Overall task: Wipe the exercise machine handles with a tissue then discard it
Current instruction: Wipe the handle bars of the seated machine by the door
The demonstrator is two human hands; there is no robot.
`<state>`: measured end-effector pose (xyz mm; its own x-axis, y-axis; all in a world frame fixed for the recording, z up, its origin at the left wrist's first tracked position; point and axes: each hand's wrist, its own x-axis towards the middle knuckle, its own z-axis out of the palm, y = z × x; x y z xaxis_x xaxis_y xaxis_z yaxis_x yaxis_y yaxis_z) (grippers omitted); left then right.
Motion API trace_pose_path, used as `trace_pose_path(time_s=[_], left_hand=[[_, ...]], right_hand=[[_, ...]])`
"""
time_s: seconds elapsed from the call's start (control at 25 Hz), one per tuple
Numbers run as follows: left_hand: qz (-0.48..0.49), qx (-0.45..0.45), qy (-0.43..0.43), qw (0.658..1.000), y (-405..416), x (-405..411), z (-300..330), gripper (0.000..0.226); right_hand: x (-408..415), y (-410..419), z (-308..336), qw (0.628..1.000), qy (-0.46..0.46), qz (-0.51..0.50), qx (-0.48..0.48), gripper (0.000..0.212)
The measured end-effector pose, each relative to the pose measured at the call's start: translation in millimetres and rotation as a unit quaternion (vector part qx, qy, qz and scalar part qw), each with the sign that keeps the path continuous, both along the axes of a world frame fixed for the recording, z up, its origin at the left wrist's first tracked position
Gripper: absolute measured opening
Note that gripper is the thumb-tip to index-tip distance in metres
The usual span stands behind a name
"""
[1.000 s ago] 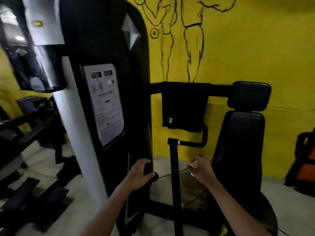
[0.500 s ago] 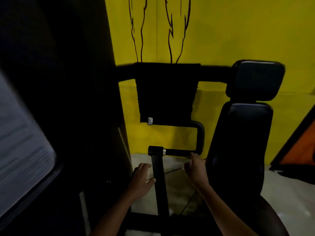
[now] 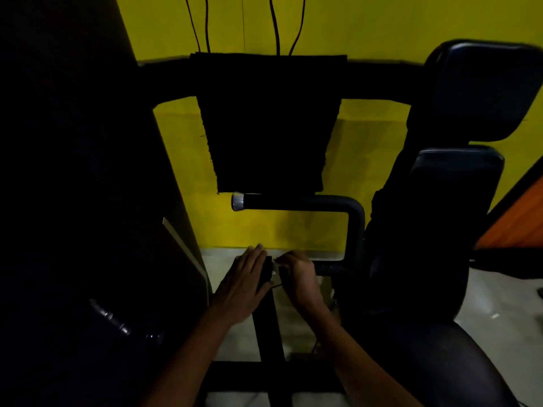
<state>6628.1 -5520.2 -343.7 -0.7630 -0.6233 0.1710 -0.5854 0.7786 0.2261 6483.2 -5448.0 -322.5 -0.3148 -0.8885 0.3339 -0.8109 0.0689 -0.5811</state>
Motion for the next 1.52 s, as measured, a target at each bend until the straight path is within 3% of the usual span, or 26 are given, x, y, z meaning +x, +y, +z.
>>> trace_pose_path(time_s=[0.2,0.32,0.6,0.68,0.84,0.96,1.16,1.52], left_hand=[[-0.034,-0.103,-0.025,0.994,-14,-7,-31,0.056],[-0.032,-0.122,-0.018,0.992,-17,-6,-33,0.055],[-0.035,-0.139,-0.026,0.989,-22,4,-30,0.056],[-0.033,-0.138,-0.031,0.989,-21,4,-31,0.056],[-0.033,-0.154,-0.021,0.987,-22,3,-37,0.056],[-0.036,-0.165,-0.015,0.986,-21,4,-36,0.057],[-0.019,-0.148,-0.003,0.989,-19,2,-37,0.057],[-0.038,-0.166,-0.015,0.985,-20,5,-29,0.076]], right_hand=[[-6,-7,-17,0.996,0.086,0.02,-0.001,0.014],[-23,8,-11,0.997,0.077,0.005,-0.015,0.008],[-80,54,-7,0.979,0.14,-0.144,0.038,0.022],[-61,40,-1,0.979,0.109,-0.169,0.012,0.021],[10,0,-5,0.991,0.129,-0.04,-0.006,0.01],[3,2,-14,0.984,0.175,-0.026,0.022,0.007],[-69,47,-12,0.978,0.174,-0.112,0.018,0.015],[-69,46,-11,0.958,0.16,-0.223,0.082,0.026]])
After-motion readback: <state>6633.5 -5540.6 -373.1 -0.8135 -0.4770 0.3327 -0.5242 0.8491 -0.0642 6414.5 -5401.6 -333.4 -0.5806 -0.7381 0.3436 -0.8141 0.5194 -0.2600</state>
